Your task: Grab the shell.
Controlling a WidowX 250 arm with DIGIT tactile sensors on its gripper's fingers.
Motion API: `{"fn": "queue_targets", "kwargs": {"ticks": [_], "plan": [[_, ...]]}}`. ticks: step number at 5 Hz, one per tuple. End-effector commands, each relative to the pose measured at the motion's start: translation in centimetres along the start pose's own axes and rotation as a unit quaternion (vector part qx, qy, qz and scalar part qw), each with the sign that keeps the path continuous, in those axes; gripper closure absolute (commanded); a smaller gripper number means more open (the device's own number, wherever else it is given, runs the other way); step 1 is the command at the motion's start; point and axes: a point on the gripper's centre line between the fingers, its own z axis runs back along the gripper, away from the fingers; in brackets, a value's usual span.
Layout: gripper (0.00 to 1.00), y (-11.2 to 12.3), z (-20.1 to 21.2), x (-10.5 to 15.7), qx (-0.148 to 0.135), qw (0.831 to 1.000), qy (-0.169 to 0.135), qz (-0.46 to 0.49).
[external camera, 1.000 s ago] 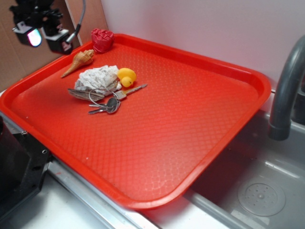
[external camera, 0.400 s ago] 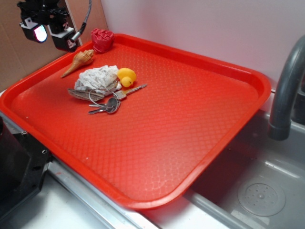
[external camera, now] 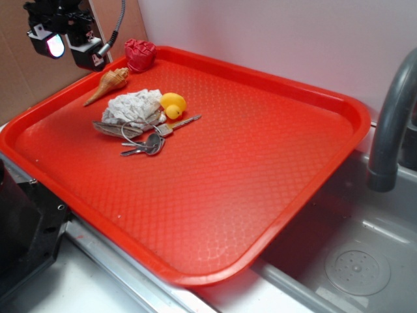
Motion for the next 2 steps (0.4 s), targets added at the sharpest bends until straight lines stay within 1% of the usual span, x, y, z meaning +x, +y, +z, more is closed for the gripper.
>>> {"fn": "queue_targets", "kwargs": {"ticks": [1,2], "plan": [[0.0,0.0,-0.2,2.1,0.001,0.999,-0.045,-0.013],[0.0,-0.2,-2.0,3.1,0.005,0.998,-0.057,-0.005]]}}
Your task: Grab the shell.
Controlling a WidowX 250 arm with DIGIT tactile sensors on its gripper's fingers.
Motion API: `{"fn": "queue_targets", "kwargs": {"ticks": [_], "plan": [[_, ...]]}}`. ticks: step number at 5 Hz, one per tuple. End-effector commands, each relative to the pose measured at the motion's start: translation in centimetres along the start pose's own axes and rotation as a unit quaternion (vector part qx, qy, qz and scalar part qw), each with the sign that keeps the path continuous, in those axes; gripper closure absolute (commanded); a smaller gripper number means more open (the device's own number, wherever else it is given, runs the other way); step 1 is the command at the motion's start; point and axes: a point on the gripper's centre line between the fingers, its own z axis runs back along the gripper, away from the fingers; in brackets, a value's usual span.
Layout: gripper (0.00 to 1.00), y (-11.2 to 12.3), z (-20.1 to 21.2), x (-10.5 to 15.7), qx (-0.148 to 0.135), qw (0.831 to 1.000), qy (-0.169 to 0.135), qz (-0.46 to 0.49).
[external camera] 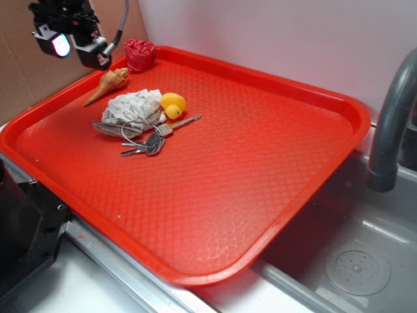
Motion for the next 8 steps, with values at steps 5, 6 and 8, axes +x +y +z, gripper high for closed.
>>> {"fn": "queue_targets", "kwargs": {"ticks": [5,6,8], "plan": [[0.0,-0.1,-4.7,5.2,0.029,0.999,-0.019,0.001],[0.0,0.3,-5.8,5.4,0.039,0.999,-0.012,0.0],[0.0,2.0,-7.1,6.4,0.049,0.999,-0.002,0.008]]}}
